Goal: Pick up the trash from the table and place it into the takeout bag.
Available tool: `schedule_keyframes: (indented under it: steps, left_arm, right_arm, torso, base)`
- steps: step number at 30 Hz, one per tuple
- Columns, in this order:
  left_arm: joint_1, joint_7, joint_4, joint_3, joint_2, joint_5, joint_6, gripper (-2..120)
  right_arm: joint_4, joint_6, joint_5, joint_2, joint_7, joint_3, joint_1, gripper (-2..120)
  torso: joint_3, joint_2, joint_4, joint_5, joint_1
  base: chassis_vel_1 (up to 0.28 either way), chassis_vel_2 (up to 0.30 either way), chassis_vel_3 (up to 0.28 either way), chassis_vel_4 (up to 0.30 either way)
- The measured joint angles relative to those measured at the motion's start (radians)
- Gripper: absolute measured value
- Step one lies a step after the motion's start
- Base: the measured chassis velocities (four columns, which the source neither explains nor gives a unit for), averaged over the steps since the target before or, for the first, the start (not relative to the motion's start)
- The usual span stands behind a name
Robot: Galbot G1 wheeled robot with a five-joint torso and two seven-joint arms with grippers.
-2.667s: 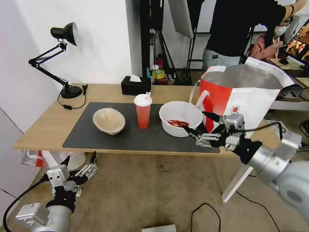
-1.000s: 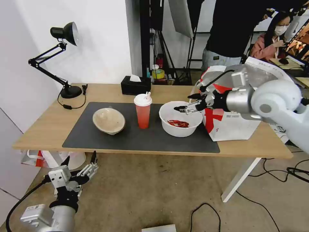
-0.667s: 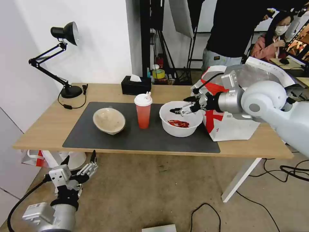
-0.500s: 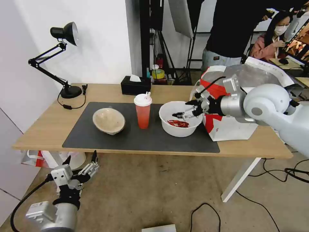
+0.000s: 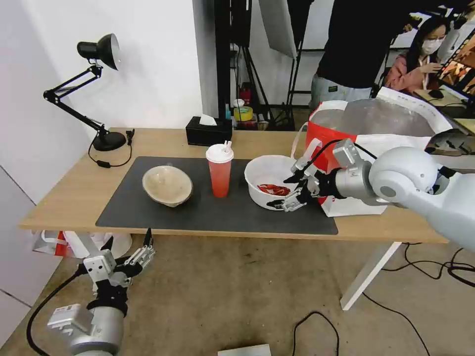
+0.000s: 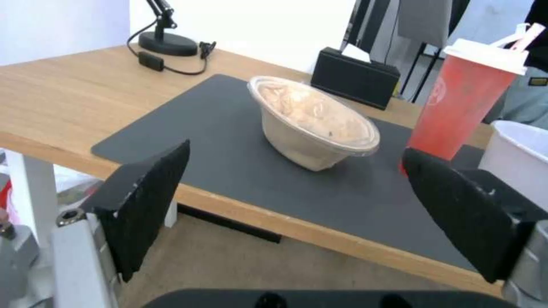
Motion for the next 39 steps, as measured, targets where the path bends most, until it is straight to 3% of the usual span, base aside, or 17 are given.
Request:
schedule_keyframes:
  steps: [17, 39]
  left_arm:
    - [0.000, -0.001, 0.014, 0.008, -0.005, 0.016, -0.004, 100]
    - [0.009, 0.000, 0.018, 0.010, -0.005, 0.029, -0.010, 100]
  right_arm:
    - [-0.056, 0.000, -0.058, 0.073, -0.024, -0.079, 0.062, 100]
    - [-0.186, 0.000, -0.096, 0.167, -0.028, -0.094, 0.047, 100]
  torso:
    - [0.000, 0.000, 0.0001, -0.0002, 0.000]
    - [0.000, 0.000, 0.0001, -0.0001, 0.000]
  base:
    - [0.000, 0.000, 0.000, 0.000]
    - [0.000, 0.000, 0.000, 0.000]
